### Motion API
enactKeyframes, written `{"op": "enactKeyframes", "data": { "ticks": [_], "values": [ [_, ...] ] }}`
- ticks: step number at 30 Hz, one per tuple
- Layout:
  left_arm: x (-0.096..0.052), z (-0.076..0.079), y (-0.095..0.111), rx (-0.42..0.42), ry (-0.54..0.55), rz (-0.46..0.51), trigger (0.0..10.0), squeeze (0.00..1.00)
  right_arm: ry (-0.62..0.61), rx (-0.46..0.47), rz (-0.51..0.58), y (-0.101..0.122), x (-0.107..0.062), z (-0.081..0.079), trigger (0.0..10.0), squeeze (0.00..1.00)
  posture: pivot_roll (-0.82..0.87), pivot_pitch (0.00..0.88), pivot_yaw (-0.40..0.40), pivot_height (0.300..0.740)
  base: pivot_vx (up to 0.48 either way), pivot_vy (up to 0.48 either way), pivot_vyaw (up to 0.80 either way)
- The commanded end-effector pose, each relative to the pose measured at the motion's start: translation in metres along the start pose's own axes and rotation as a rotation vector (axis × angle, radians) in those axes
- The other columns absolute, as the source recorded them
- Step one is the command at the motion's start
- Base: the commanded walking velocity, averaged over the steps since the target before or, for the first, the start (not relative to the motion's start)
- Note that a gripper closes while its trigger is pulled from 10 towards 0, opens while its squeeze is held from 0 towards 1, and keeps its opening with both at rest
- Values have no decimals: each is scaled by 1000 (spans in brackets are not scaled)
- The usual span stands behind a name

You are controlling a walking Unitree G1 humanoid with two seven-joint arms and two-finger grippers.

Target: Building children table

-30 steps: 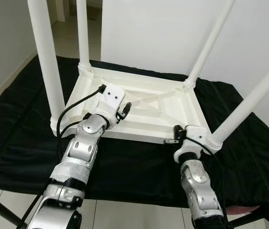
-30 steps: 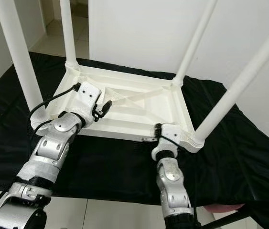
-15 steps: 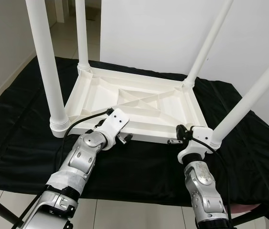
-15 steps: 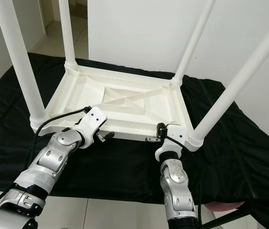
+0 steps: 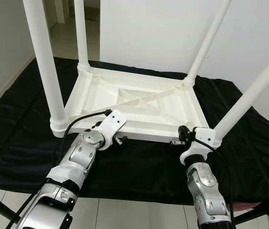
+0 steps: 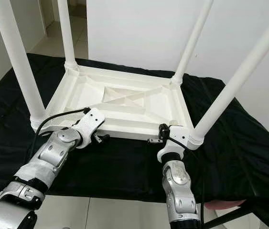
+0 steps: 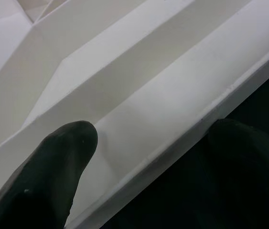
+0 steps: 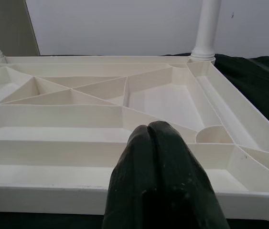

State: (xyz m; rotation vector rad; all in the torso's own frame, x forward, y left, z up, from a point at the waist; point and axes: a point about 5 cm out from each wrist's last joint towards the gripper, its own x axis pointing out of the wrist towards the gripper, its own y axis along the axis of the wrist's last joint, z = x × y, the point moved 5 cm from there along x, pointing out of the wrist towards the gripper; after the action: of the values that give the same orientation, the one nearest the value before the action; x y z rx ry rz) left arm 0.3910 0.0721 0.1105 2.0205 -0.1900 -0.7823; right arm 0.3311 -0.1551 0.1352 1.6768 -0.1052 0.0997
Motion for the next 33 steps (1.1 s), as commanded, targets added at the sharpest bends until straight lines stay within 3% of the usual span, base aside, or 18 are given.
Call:
{"op": "enactKeyframes", "data": {
  "ticks": [1, 3, 6, 13, 14, 15, 16, 20, 21, 23, 24, 25, 26, 33],
  "values": [
    [2, -3, -5, -16, 6, -44, 10000, 0, -19, 4, -7, 0, -1, 5, 10000, 0, -15, 0, -82, 740, 0, 0, 0],
    [3, -2, -6, -21, -16, -53, 10000, 0, -19, 5, -7, 0, -1, 5, 10000, 0, -15, 0, -82, 740, 0, 0, 0],
    [1, 14, -2, -14, -133, -43, 10000, 0, -21, 6, -10, -1, -2, 4, 10000, 0, -13, 0, -81, 740, 0, 0, 0],
    [-4, 36, 1, 41, -271, -29, 9961, 0, -28, 6, -13, -2, -1, 5, 10000, 0, -14, 0, -74, 740, 0, 0, 0],
    [-4, 37, 1, 43, -277, -28, 8941, 0, -29, 6, -13, -2, -1, 5, 10000, 0, -14, 0, -74, 740, 0, 0, 0],
    [-4, 37, 1, 44, -279, -28, 8941, 0, -30, 6, -13, -2, -1, 5, 10000, 0, -14, 0, -74, 740, 0, 0, 0],
    [-4, 37, 2, 51, -280, -27, 5098, 0, -30, 7, -13, -2, -1, 5, 10000, 0, -13, 0, -74, 740, 0, 0, 0],
    [-6, 37, 3, 53, -285, -22, 4784, 0, -31, 8, -14, -3, -1, 4, 10000, 0, -12, 0, -73, 740, 0, 0, 0],
    [-7, 39, 6, 52, -291, -11, 1882, 0, -30, 8, -15, -3, -1, 4, 10000, 0, -9, 0, -74, 740, 0, 0, 0],
    [-7, 39, 6, 52, -291, -11, 1882, 0, -30, 8, -15, -3, -1, 4, 10000, 0, -9, 0, -74, 740, 0, 0, 0],
    [-9, 41, 8, 51, -294, 0, 941, 0, -30, 9, -17, -4, -1, 4, 10000, 0, -9, 0, -74, 740, 0, 0, 0],
    [-9, 41, 8, 51, -294, 0, 941, 0, -30, 9, -17, -4, -1, 4, 10000, 0, -9, 0, -74, 740, 0, 0, 0],
    [-11, 44, 10, 48, -301, 11, 0, 0, -29, 10, -18, -4, -1, 3, 10000, 0, -9, 0, -74, 740, 0, 0, 0],
    [-17, 59, 12, 52, -343, 34, 0, 0, -25, 10, -22, -5, 0, 1, 10000, 0, -9, 0, -74, 740, 0, 0, 0]
  ]
}}
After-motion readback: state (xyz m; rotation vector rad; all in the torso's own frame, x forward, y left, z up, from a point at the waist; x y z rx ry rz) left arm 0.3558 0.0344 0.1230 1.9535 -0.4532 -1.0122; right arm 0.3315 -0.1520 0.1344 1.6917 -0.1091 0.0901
